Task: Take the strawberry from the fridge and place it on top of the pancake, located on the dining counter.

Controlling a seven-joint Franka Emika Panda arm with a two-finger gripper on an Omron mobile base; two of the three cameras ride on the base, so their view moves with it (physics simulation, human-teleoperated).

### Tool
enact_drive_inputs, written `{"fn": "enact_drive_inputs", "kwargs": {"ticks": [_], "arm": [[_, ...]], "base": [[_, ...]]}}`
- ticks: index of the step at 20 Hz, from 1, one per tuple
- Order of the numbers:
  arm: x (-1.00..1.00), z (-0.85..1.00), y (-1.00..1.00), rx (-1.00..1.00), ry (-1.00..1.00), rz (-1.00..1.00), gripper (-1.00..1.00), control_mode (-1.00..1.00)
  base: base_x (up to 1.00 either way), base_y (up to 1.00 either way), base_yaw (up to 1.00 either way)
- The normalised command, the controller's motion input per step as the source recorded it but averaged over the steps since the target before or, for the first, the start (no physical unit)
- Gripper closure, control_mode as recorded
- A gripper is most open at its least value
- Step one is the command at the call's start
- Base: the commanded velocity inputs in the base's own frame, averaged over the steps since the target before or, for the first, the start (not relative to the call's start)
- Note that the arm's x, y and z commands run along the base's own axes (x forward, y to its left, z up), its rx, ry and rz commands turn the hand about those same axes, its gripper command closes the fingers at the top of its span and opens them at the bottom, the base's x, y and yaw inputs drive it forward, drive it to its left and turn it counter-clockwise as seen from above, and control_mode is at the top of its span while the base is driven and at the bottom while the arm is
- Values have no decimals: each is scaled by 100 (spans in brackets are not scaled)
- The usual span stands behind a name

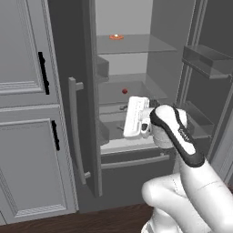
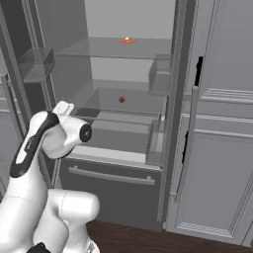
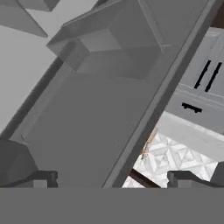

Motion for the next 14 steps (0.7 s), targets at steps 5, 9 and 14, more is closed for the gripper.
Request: {"fn": "enact_drive_inputs", "kwargs": {"ticks": [5,9,14], "arm": [[86,-2,35,5,12,26,-100,-100],[27,-8,87,0,6,18,-100,-100],[2,-6,99,0,0,11,-100,-100]], "base": [[0,0,0],[0,0,0],[0,0,0]]}}
